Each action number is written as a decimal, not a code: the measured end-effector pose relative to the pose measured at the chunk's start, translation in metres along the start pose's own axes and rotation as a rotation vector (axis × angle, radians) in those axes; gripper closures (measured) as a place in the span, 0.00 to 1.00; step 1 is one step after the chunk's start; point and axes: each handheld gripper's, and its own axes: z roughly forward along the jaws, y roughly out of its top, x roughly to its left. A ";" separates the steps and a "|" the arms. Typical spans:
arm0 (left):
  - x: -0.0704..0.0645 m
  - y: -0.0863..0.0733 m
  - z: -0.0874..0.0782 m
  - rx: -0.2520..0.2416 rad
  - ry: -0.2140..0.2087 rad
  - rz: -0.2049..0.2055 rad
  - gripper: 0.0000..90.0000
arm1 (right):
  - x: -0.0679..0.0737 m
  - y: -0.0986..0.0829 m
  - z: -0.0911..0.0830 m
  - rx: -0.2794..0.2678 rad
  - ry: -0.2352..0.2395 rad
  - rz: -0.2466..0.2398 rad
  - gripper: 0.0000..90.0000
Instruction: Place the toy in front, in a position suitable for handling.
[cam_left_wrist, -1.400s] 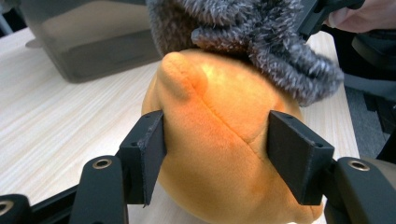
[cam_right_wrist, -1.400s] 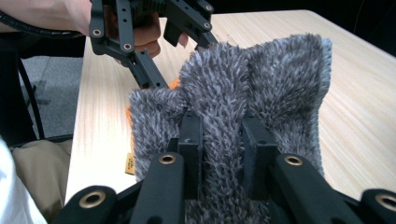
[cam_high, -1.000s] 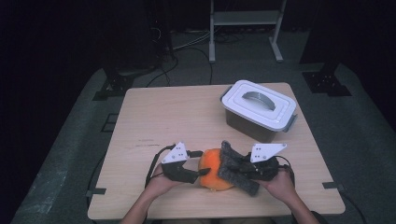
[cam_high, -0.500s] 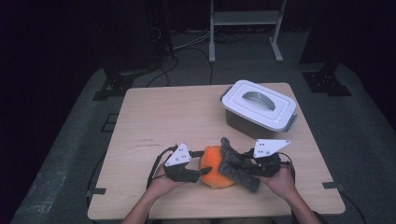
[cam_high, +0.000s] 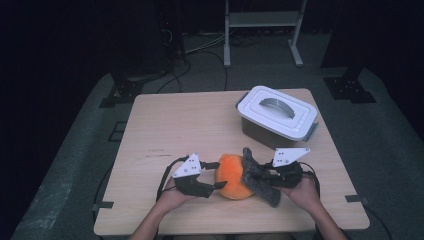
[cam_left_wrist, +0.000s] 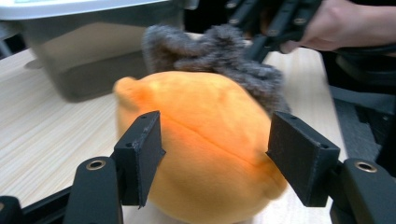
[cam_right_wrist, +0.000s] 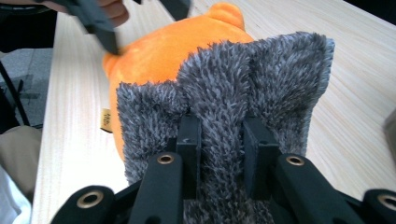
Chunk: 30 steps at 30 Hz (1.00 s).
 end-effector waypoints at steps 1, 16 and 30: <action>-0.001 0.000 0.001 0.004 0.008 0.002 0.41 | -0.001 0.000 0.000 0.000 -0.001 0.003 0.79; 0.005 -0.003 0.002 0.022 0.087 -0.071 0.49 | 0.029 0.016 0.011 -0.004 0.010 -0.142 0.79; 0.003 -0.002 0.005 0.005 0.052 -0.068 0.46 | 0.023 0.013 -0.001 -0.017 -0.019 -0.125 0.80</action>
